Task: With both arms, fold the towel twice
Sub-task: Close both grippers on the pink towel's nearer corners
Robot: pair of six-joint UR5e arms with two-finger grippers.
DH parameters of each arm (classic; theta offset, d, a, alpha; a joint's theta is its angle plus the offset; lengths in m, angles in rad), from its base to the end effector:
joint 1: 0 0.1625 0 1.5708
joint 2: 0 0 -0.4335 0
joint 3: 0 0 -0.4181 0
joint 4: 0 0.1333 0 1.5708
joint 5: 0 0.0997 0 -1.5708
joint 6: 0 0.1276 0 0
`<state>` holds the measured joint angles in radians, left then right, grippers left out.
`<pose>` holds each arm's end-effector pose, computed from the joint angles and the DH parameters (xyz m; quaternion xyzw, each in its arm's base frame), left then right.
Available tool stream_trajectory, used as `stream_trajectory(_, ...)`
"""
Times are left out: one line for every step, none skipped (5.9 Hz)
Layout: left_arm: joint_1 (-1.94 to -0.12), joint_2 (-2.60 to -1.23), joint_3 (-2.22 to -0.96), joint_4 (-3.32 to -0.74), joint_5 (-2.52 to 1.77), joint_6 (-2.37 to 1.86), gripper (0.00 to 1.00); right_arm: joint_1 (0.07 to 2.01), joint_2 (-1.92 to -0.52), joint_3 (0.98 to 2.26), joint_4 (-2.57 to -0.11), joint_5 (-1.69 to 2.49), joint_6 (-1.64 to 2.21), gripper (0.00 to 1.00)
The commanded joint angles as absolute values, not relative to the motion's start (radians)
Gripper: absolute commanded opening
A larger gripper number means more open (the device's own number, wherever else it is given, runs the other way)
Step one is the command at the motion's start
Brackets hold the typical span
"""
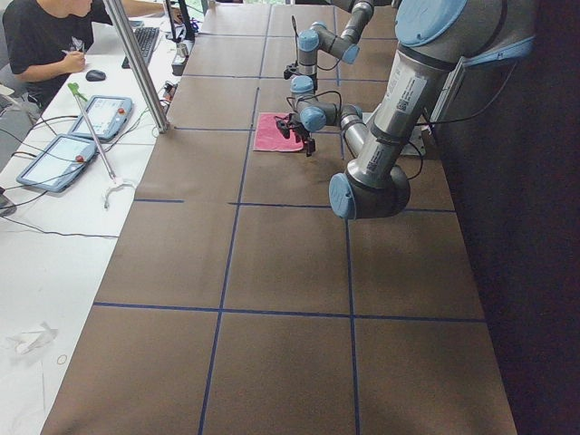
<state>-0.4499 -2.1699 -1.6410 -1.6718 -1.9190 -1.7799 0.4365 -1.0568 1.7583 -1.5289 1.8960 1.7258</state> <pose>0.6160 -0.3972 0.2778 -0.1149 0.3866 -0.2338 0.8847 -0.5841 -0.3746 0.2917 -0.0991 -0.3760 0.2117 0.8966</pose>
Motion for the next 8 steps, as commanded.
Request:
stream_trajectory(-0.448,-2.184,-1.640,-1.672,-1.919,-1.778,1.00,0.436,-1.057,1.756,-1.529,1.896,1.726,1.00)
stream_trajectory(-0.448,-2.184,-1.638,-1.672,-1.919,-1.778,0.97,0.436,-1.057,1.758,-1.528,1.896,1.726,1.00)
stream_trajectory(-0.448,-2.184,-1.637,-1.674,-1.919,-1.776,0.90,0.436,-1.057,1.758,-1.528,1.896,1.726,1.00)
stream_trajectory(-0.448,-2.187,-1.637,-1.674,-1.919,-1.776,0.78,0.437,-1.057,1.759,-1.528,1.896,1.726,1.00)
stream_trajectory(-0.448,-2.189,-1.637,-1.674,-1.919,-1.775,0.67,0.439,-1.057,1.761,-1.528,1.896,1.726,1.00)
stream_trajectory(-0.448,-2.189,-1.637,-1.674,-1.919,-1.776,0.54,0.439,-1.060,1.773,-1.529,1.896,1.726,1.00)
stream_trajectory(-0.448,-2.189,-1.637,-1.674,-1.919,-1.778,0.48,0.439,-1.061,1.795,-1.529,1.896,1.727,1.00)
stream_trajectory(-0.448,-2.195,-1.637,-1.674,-1.919,-1.779,0.42,0.440,-1.062,1.798,-1.529,1.896,1.729,1.00)
